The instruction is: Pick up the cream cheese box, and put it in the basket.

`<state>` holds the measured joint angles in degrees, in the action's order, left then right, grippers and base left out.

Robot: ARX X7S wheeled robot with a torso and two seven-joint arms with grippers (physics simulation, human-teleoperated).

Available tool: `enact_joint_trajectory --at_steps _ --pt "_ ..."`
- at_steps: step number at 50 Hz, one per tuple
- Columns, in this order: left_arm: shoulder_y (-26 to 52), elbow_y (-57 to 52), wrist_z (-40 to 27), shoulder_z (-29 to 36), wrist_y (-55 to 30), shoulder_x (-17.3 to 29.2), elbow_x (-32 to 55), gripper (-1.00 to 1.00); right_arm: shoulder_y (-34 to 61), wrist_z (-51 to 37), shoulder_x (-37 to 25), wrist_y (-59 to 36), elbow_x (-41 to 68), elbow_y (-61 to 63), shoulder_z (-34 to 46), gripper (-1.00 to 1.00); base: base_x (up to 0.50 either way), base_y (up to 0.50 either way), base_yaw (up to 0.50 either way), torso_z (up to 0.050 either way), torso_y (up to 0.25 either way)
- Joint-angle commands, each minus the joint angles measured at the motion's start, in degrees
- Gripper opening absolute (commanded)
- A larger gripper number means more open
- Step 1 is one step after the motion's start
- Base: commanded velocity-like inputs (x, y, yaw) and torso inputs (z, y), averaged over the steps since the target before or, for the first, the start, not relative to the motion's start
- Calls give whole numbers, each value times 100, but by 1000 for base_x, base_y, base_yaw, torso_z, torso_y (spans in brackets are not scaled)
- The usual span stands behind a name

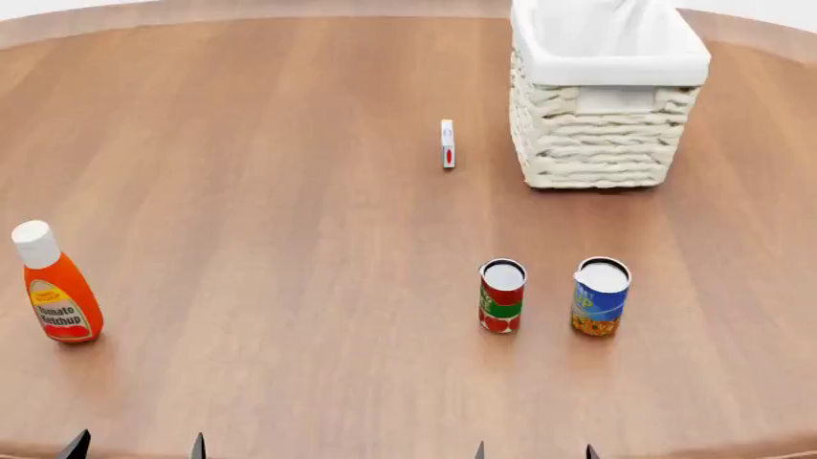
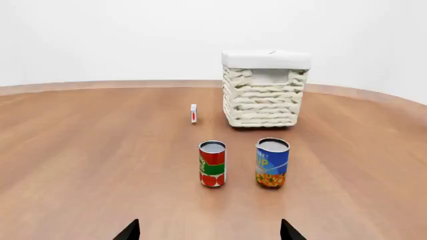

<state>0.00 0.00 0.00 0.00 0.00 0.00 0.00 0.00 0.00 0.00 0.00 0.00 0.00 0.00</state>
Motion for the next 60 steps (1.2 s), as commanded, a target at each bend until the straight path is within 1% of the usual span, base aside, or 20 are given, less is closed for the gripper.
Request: enact_joint_trajectory --at_steps 1,13,17,19,23,26,32,33,34,39,45,46,47,60 --pt "-2 -5 -100 100 -2 89 89 100 -2 -154 -121 -15 120 20 154 100 0 0 0 0 0" --pt "-93 -394 -283 359 -210 283 319 100 -2 -388 -299 -138 290 219 317 100 0 0 0 0 0" --pt "-200 -819 -338 420 -361 340 357 100 -47 -503 -355 -179 180 489 407 100 0 0 0 0 0" --pt "-264 -1062 -419 463 -335 386 245 100 -103 -518 -397 -292 157 791 453 100 0 0 0 0 0" --pt "-401 -1633 -452 467 -480 446 335 100 -245 -535 -475 -607 134 1577 539 100 0 0 0 0 0" --pt "-575 -2391 -491 484 -678 506 373 100 -349 -556 -536 -946 133 2414 575 100 0 0 0 0 0" --pt "-787 -3448 -583 450 -964 617 454 100 -463 -646 -618 -1441 82 3601 630 100 0 0 0 0 0" --pt "-787 -3453 -593 456 -968 626 461 100 -462 -656 -626 -1449 88 3609 635 100 0 0 0 0 0" --pt "-844 -3716 -600 444 -1059 650 511 100 -485 -665 -634 -1548 108 3877 639 100 0 0 0 0 0" --pt "-938 -4348 -680 366 -1266 745 585 100 -525 -689 -723 -1954 25 4700 769 100 0 0 0 0 0" --pt "-1037 -4736 -730 387 -1315 799 651 100 -523 -713 -795 -2222 -32 5164 878 100 0 0 0 0 0" --pt "-1049 -4800 -731 390 -1296 809 666 100 -543 -648 -746 -2195 259 5240 784 100 0 0 0 0 0" --pt "-1056 -4821 -738 382 -1284 816 682 100 -544 -670 -771 -2206 201 5267 803 100 0 0 0 0 0" --pt "-1094 -4943 -815 381 -1199 905 778 100 -566 -704 -898 -2016 221 5224 896 100 0 0 0 0 0"
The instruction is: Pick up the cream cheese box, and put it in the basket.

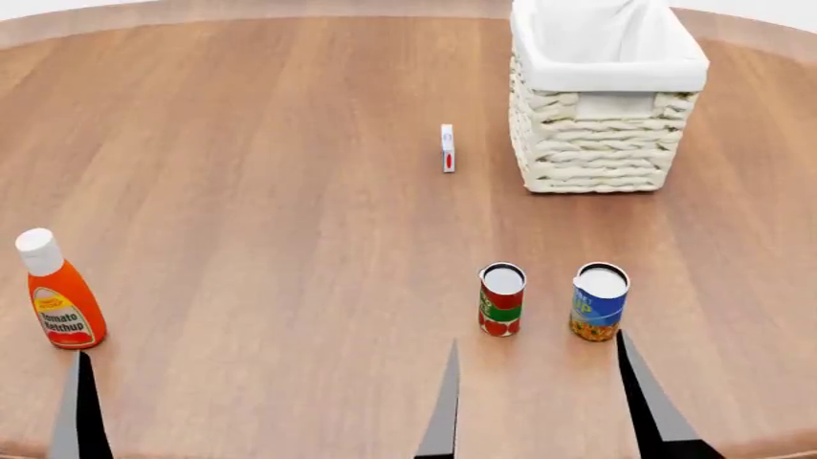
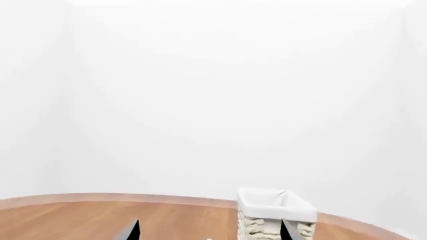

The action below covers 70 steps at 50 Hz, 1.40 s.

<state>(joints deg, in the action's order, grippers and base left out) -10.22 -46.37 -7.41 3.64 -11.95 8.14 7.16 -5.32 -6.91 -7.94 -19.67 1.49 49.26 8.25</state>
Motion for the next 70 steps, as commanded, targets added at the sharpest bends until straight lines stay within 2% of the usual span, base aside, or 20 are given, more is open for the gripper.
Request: enact_joint_trajectory --at_steps 1,22,28,70 --pt "-77 -300 -78 23 8 97 59 100 -44 -10 -123 -47 56 300 96 100 0 0 0 0 0" --pt "-123 -250 -193 203 156 215 -76 100 73 -338 -182 -226 -114 288 129 100 0 143 0 0 0" --pt "-121 -251 -228 242 171 240 -90 100 72 -322 -181 -204 158 312 52 100 38 0 0 0 0" --pt "-160 -289 -383 403 241 432 19 100 83 -522 -394 -197 192 319 258 100 424 0 0 0 0"
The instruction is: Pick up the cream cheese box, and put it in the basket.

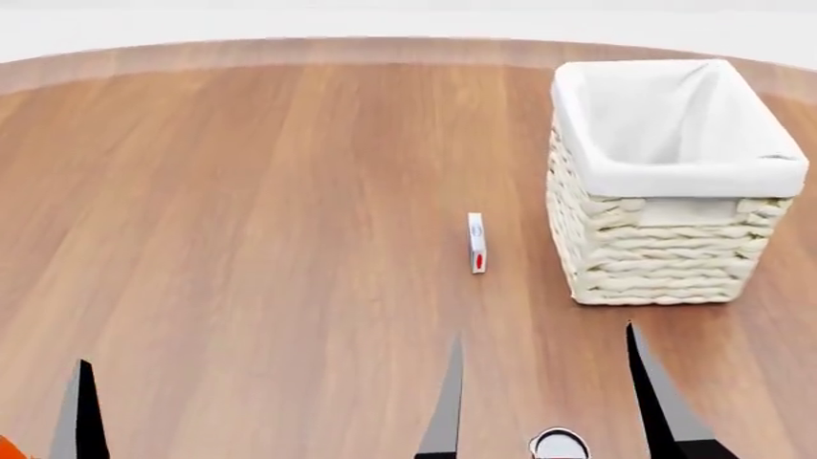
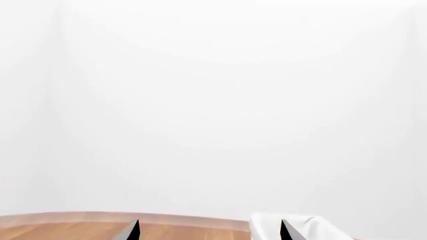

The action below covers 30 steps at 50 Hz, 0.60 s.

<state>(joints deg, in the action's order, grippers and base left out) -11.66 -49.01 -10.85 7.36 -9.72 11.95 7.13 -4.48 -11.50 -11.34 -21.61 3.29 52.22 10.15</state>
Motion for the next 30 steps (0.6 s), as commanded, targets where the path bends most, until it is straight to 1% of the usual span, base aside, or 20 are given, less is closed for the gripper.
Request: enact_joint_trajectory --at_steps 1,20,30 --pt "-11 -29 -44 42 15 53 16 100 1 -67 -63 -6 24 31 72 100 426 0 0 0 0" --pt "-65 18 -103 157 135 113 -5 100 -48 -178 -205 171 77 -116 139 100 425 0 0 0 1" --pt "-91 -26 -136 144 152 170 43 100 -31 -255 -245 102 61 -68 223 100 425 0 0 0 1"
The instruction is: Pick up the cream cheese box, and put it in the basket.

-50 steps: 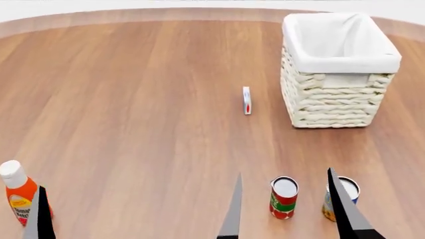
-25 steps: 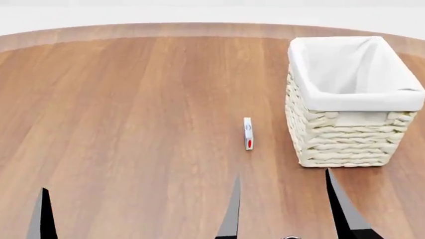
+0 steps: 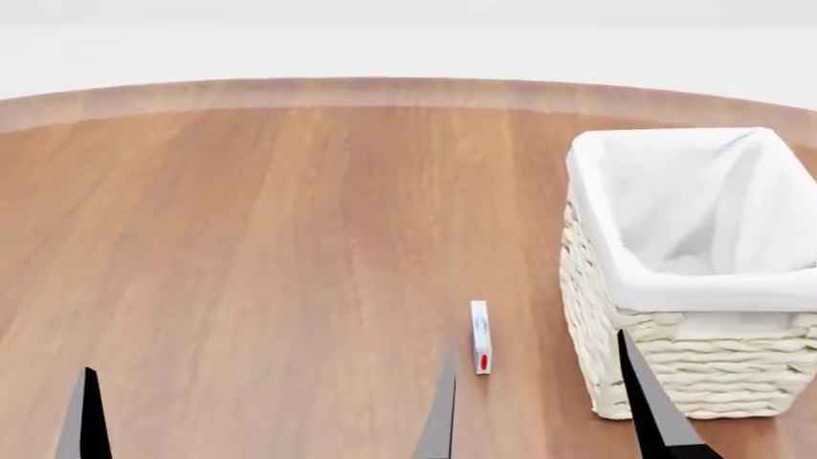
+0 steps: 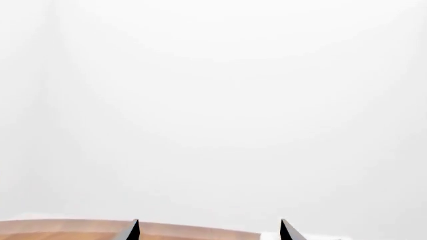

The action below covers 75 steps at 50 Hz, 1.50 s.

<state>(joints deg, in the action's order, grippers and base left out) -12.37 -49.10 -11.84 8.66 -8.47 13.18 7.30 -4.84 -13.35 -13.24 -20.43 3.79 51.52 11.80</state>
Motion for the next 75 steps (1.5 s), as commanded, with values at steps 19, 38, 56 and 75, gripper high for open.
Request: enact_joint_trajectory --at_steps 19,38,56,75 --pt "-2 -13 -99 54 34 120 58 100 22 -142 -116 42 53 -67 88 100 425 0 0 0 1" --pt "61 54 -235 84 48 214 119 100 175 -215 -160 -157 81 -43 128 100 165 1 0 0 0" --pt "108 63 -331 130 -5 295 273 100 1785 -174 21 -1738 392 100 73 100 0 0 0 0 0" --pt "143 76 -434 -75 -14 387 774 100 5311 213 537 -1939 401 -3489 329 100 0 0 0 0 0"
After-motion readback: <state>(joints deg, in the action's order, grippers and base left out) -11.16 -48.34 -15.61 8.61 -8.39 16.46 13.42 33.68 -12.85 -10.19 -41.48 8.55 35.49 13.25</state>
